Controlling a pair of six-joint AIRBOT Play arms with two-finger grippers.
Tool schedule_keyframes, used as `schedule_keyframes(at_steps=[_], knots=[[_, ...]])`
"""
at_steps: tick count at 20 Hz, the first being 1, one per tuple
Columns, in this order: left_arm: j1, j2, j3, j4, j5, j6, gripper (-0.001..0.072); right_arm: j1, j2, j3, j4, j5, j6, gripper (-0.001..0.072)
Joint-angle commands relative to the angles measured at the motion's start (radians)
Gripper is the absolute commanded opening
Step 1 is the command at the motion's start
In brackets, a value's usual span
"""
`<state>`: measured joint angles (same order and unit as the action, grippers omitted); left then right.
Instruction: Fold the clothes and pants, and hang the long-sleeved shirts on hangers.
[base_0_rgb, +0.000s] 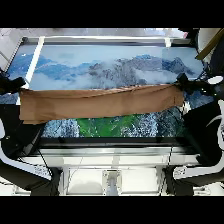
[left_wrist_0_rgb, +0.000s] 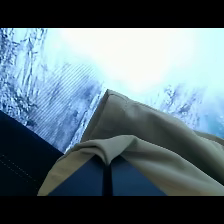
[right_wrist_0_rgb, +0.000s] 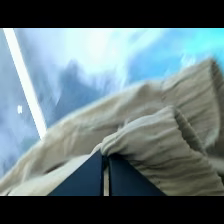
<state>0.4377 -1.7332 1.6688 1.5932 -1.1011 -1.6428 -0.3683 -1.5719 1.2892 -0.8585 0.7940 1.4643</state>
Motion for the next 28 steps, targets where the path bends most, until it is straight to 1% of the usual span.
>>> schedule_keyframes(at_steps=[1, 2, 3, 4, 5, 6, 7, 10, 12, 13, 14, 15, 16, 17, 18, 19, 20, 21, 23, 24, 27, 28], knots=[[-0.014, -0.048, 0.013, 0.028, -0.009, -0.012, 0.0011, 0.017, -0.083, 0.026, -0.002, -0.092, 0.062, 0.0023], [-0.020, -0.048, 0.013, 0.026, -0.008, -0.011, 0.0013, 0.017, -0.091, 0.026, -0.003, -0.090, 0.062, 0.0024], [-0.025, -0.048, 0.013, 0.027, -0.005, -0.011, 0.0051, 0.017, -0.093, 0.026, -0.002, -0.090, 0.062, 0.0024], [-0.027, -0.047, 0.017, 0.026, -0.004, -0.011, 0.0328, 0.017, -0.091, 0.027, -0.002, -0.090, 0.062, 0.0031], [-0.027, -0.042, 0.024, 0.026, -0.005, -0.012, 0.0673, 0.016, -0.086, 0.031, -0.003, -0.086, 0.061, 0.0118], [-0.027, -0.029, 0.032, 0.026, -0.006, -0.011, 0.0703, 0.012, -0.081, 0.046, -0.005, -0.075, 0.061, 0.0294], [-0.027, -0.008, 0.039, 0.026, -0.006, -0.011, 0.0703, 0.004, -0.076, 0.071, -0.012, -0.047, 0.060, 0.0350], [-0.032, 0.096, 0.067, 0.019, 0.015, -0.011, 0.0703, -0.038, -0.055, 0.197, -0.105, 0.117, 0.017, 0.0347], [-0.055, 0.188, 0.068, -0.050, 0.062, -0.009, 0.0702, -0.071, -0.047, 0.290, -0.217, 0.211, 0.008, 0.0344], [-0.073, 0.225, 0.068, -0.103, 0.079, 0.018, 0.0703, -0.085, -0.043, 0.328, -0.248, 0.257, 0.008, 0.0315], [-0.098, 0.257, 0.068, -0.163, 0.084, 0.077, 0.0703, -0.099, -0.043, 0.363, -0.270, 0.303, 0.008, 0.0304], [-0.135, 0.283, 0.068, -0.219, 0.084, 0.127, 0.0703, -0.108, -0.043, 0.386, -0.281, 0.344, 0.008, 0.0304], [-0.176, 0.299, 0.068, -0.249, 0.084, 0.153, 0.0703, -0.115, -0.043, 0.402, -0.279, 0.391, 0.008, 0.0314], [-0.229, 0.307, 0.068, -0.257, 0.084, 0.167, 0.0703, -0.123, -0.046, 0.404, -0.280, 0.404, 0.007, 0.0380], [-0.280, 0.308, 0.068, -0.256, 0.084, 0.170, 0.0703, -0.133, -0.058, 0.404, -0.274, 0.437, -0.010, 0.0494], [-0.335, 0.306, 0.068, -0.255, 0.084, 0.170, 0.0703, -0.146, -0.074, 0.404, -0.263, 0.487, -0.053, 0.0505], [-0.384, 0.304, 0.068, -0.255, 0.084, 0.170, 0.0704, -0.163, -0.102, 0.404, -0.254, 0.546, -0.085, 0.0578], [-0.423, 0.304, 0.068, -0.255, 0.085, 0.170, 0.0703, -0.176, -0.134, 0.404, -0.243, 0.597, -0.105, 0.0720], [-0.482, 0.304, 0.068, -0.255, 0.089, 0.170, 0.0703, -0.193, -0.202, 0.405, -0.224, 0.663, -0.130, 0.0720], [-0.498, 0.304, 0.068, -0.255, 0.089, 0.169, 0.0703, -0.195, -0.238, 0.405, -0.200, 0.681, -0.173, 0.0720], [-0.515, 0.304, 0.068, -0.256, 0.088, 0.154, 0.0702, -0.195, -0.330, 0.405, -0.101, 0.689, -0.280, 0.0720], [-0.516, 0.304, 0.068, -0.256, 0.087, 0.132, 0.0703, -0.195, -0.357, 0.405, -0.072, 0.681, -0.288, 0.0720]])
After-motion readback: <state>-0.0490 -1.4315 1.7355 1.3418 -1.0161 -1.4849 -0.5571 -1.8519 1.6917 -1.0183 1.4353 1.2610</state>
